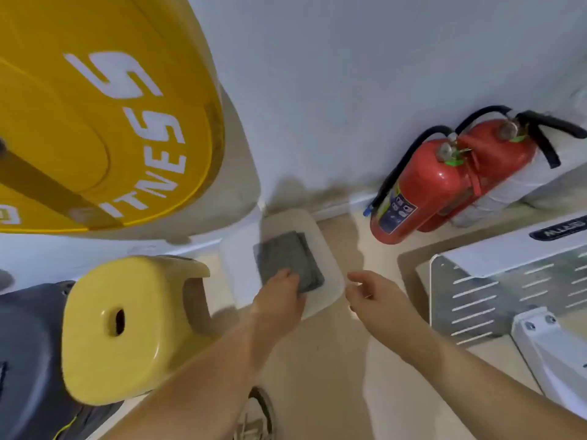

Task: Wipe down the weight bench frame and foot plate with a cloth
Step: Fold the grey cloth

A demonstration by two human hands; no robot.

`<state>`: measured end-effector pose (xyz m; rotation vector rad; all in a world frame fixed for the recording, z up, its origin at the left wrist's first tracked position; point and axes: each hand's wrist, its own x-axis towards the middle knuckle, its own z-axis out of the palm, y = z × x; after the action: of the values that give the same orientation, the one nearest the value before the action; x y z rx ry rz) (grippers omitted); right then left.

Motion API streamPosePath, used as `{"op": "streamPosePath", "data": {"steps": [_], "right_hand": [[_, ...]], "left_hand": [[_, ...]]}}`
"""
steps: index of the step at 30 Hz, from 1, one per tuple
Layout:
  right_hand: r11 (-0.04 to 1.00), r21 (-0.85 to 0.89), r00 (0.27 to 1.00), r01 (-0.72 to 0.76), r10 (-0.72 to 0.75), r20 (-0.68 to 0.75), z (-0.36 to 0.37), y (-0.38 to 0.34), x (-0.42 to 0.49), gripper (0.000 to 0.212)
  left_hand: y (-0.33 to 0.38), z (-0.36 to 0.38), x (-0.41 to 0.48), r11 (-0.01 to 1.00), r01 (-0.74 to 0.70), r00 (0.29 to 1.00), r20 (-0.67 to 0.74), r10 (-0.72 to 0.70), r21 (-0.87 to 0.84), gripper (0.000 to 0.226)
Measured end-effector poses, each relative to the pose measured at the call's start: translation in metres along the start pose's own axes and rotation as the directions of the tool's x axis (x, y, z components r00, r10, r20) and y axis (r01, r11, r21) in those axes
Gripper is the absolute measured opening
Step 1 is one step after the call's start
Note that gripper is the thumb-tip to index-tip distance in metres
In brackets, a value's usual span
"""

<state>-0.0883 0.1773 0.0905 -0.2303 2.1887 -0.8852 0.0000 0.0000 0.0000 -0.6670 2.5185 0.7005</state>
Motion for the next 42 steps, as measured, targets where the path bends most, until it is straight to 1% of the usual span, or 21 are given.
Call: {"op": "streamPosePath", "data": {"steps": [2, 5, 7, 9, 11, 13, 15, 17, 18, 21, 22, 23, 25, 28, 31, 33, 35, 37, 39, 41, 42], "right_hand": [[1.000, 0.019, 1.000, -0.018, 0.018, -0.003, 0.006, 0.015, 0.020, 0.036], [0.999, -0.001, 0.998, -0.054, 0.054, 0.019, 0.003, 0.037, 0.034, 0.036], [0.996, 0.018, 0.996, -0.088, 0.088, 0.015, 0.000, 0.047, 0.030, 0.037], [0.994, 0.042, 0.994, -0.105, 0.104, 0.018, -0.008, 0.045, 0.021, 0.035], [0.991, 0.084, 0.994, -0.108, 0.106, 0.027, -0.022, 0.034, 0.006, 0.030], [0.983, 0.149, 0.994, -0.106, 0.104, 0.025, -0.039, 0.016, -0.023, 0.023], [0.987, 0.148, 0.998, -0.065, 0.068, -0.014, -0.061, -0.012, -0.062, 0.018], [0.994, 0.110, 0.999, -0.003, 0.007, -0.041, -0.090, -0.044, -0.108, 0.018], [0.992, 0.124, 0.999, 0.018, -0.015, -0.030, -0.109, -0.063, -0.133, 0.022], [0.944, 0.328, 0.999, -0.038, 0.039, 0.005, -0.175, -0.111, -0.222, 0.031], [0.929, 0.369, 1.000, -0.030, 0.027, 0.012, -0.198, -0.123, -0.255, 0.033], [0.931, 0.366, 1.000, 0.000, -0.002, 0.003, -0.221, -0.131, -0.287, 0.034], [0.947, 0.315, 0.997, 0.057, -0.040, -0.061, -0.258, -0.137, -0.350, 0.034], [0.980, 0.182, 0.970, 0.078, -0.032, -0.242, -0.300, -0.121, -0.433, 0.039], [0.996, 0.080, 0.914, -0.045, 0.073, -0.398, -0.325, -0.076, -0.511, 0.039], [0.981, 0.085, 0.885, -0.176, 0.195, -0.422, -0.331, -0.039, -0.565, 0.043], [0.961, 0.146, 0.866, -0.233, 0.274, -0.419, -0.335, -0.002, -0.624, 0.039], [0.957, 0.231, 0.832, -0.176, 0.269, -0.485, -0.339, 0.028, -0.686, 0.028], [0.950, 0.303, 0.764, -0.074, 0.249, -0.596, -0.346, 0.048, -0.753, 0.027], [0.914, 0.403, 0.702, 0.042, 0.260, -0.663, -0.352, 0.062, -0.825, 0.019], [0.883, 0.460, 0.692, 0.091, 0.276, -0.667, -0.353, 0.072, -0.858, 0.015]], "left_hand": [[-0.002, 0.016, 0.021, 0.998, -0.004, 1.000, 0.019, 0.003, 0.057, 0.040], [-0.006, 0.029, 0.037, 0.984, 0.008, 0.998, -0.065, 0.004, 0.176, 0.028], [-0.010, 0.033, 0.040, 0.983, 0.007, 0.995, -0.094, 0.010, 0.183, 0.022], [-0.007, 0.023, 0.035, 0.996, 0.019, 0.996, -0.085, -0.011, 0.084, 0.022], [0.012, 0.004, 0.017, 0.994, 0.042, 0.994, -0.099, -0.052, -0.097, 0.019], [0.047, -0.021, -0.019, 0.963, 0.019, 0.988, -0.142, -0.059, -0.267, 0.013], [0.090, -0.057, -0.067, 0.911, -0.002, 0.983, -0.166, -0.073, -0.413, 0.003], [0.136, -0.097, -0.124, 0.851, -0.031, 0.982, -0.173, -0.071, -0.524, 0.013], [0.160, -0.120, -0.154, 0.814, -0.040, 0.982, -0.173, -0.075, -0.579, 0.017], [0.232, -0.182, -0.249, 0.735, -0.075, 0.981, -0.184, -0.069, -0.674, 0.020], [0.255, -0.200, -0.281, 0.708, -0.097, 0.980, -0.191, -0.055, -0.700, 0.021], [0.276, -0.216, -0.311, 0.676, -0.117, 0.980, -0.195, -0.041, -0.728, 0.022], [0.314, -0.242, -0.367, 0.614, -0.135, 0.985, -0.173, -0.004, -0.778, 0.021], [0.361, -0.263, -0.437, 0.559, -0.178, 0.982, -0.179, 0.054, -0.810, 0.024], [0.411, -0.264, -0.495, 0.569, -0.266, 0.964, -0.221, 0.148, -0.778, 0.025], [0.444, -0.252, -0.534, 0.591, -0.341, 0.937, -0.215, 0.274, -0.731, 0.027], [0.475, -0.232, -0.574, 0.571, -0.355, 0.911, -0.135, 0.391, -0.740, 0.028], [0.501, -0.212, -0.617, 0.555, -0.364, 0.864, -0.048, 0.502, -0.748, 0.026], [0.527, -0.185, -0.661, 0.547, -0.410, 0.793, 0.012, 0.610, -0.729, 0.022], [0.554, -0.154, -0.708, 0.531, -0.419, 0.723, 0.083, 0.686, -0.737, 0.015], [0.568, -0.137, -0.733, 0.515, -0.415, 0.690, 0.109, 0.715, -0.750, 0.012]]}}
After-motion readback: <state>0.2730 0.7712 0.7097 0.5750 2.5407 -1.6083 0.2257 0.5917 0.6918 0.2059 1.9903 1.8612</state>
